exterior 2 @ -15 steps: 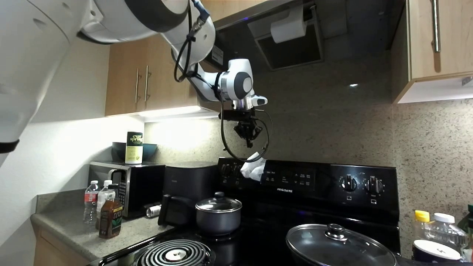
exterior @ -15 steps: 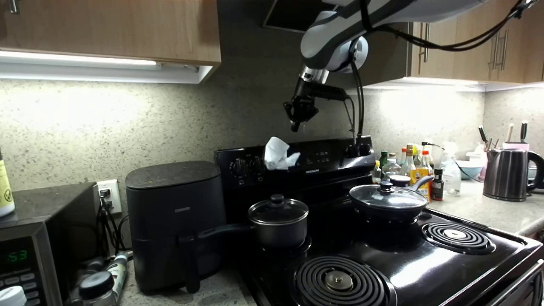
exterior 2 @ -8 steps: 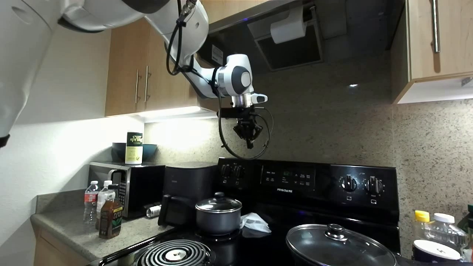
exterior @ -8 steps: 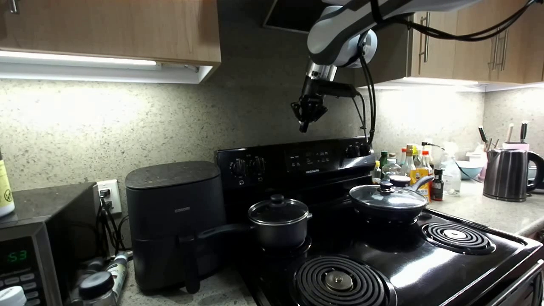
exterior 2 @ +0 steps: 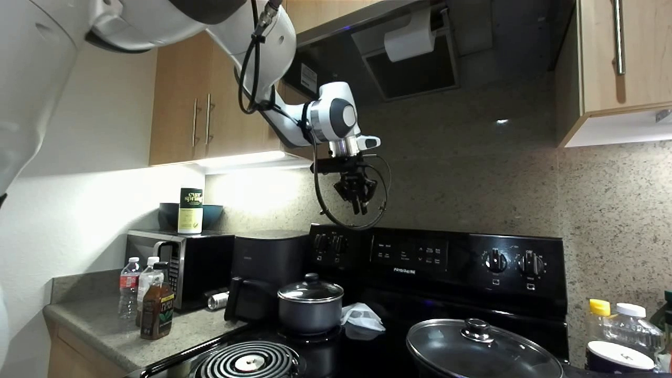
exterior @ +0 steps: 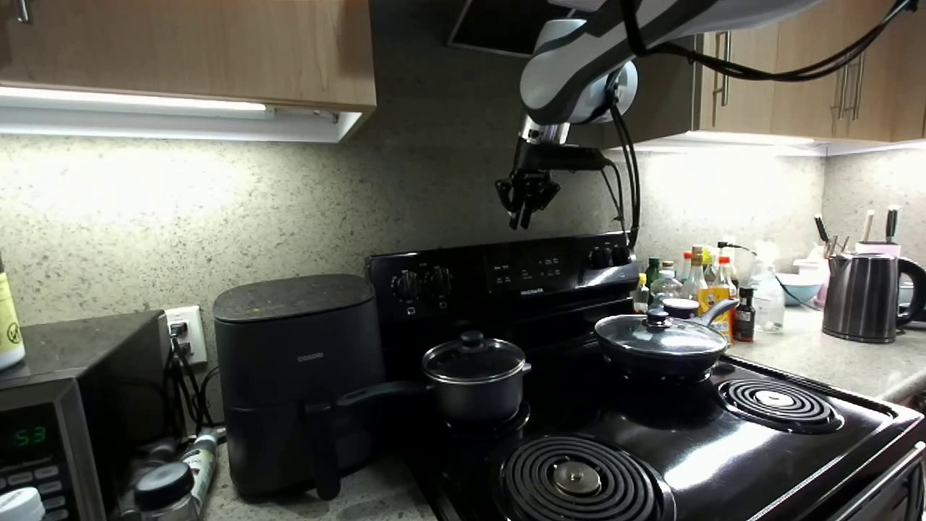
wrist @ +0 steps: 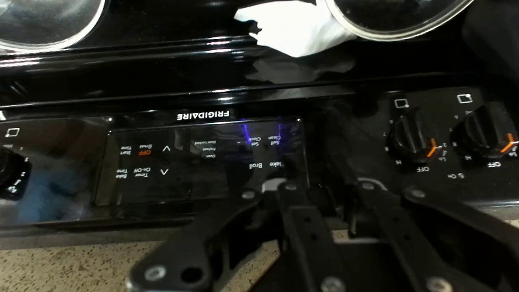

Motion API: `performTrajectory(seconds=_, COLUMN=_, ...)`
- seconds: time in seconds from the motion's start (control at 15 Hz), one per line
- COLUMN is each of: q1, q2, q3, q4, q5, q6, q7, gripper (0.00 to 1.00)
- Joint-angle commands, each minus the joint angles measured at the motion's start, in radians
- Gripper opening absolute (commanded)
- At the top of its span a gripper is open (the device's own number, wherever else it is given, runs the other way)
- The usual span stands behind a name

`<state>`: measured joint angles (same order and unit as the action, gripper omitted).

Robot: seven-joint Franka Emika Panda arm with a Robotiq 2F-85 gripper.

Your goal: Use the tissue to wipe the kitchen control pad

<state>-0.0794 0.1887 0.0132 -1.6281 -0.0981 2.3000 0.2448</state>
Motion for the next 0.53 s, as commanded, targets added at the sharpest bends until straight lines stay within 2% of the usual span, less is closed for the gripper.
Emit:
performTrajectory(seconds=0.0, q1=0.036, q2=0.006, q3=-0.039, q4=0.003, q5=-0.025, q6=0.017, q7=0.024, gripper=0.31)
performTrajectory(seconds=0.2, q1=0.053, q2=0.017, q3=-0.053, q4=0.003, q5=-0.058, q6=0.044, q7=0.059, gripper=0.5)
performTrajectory(seconds=0.47, q1=0.053, q2=0.018, q3=-0.055, q4=0.004, q5=-0.059, q6=0.046, q7=0.059, gripper=0.51)
